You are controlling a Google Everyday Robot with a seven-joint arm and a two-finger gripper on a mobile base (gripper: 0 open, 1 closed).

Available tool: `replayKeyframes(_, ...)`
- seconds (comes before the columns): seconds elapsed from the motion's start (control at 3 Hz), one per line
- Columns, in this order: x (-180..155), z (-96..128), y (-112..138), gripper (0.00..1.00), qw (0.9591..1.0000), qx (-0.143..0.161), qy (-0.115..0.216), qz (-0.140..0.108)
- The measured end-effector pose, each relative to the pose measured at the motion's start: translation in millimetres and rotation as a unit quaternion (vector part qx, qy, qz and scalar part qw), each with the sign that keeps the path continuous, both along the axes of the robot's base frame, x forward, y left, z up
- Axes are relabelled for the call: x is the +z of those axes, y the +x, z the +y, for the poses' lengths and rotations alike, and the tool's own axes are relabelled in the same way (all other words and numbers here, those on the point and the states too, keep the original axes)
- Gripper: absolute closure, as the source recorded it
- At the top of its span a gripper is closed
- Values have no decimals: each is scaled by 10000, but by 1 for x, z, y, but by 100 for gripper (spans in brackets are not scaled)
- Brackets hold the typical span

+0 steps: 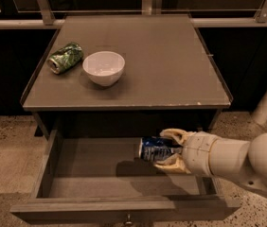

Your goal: Pick pepsi can from top drawer and place on counter

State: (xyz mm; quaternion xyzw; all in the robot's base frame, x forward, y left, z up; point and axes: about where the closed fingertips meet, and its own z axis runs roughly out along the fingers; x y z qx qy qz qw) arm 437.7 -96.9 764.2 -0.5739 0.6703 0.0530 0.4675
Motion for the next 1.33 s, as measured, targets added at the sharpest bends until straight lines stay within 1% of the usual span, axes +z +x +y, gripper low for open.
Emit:
replayKeyframes(0.33, 4, -2, -1, 100, 10000, -21, -20, -27)
replayKeyframes(0.67, 3, -1, -1, 100, 9999, 17, 65, 98)
replayKeyframes(1.0, 41, -7, 0, 100, 9999, 78, 51, 106)
replayKeyframes(1.33, 91, -14, 3, 100, 9997, 222, -62, -33)
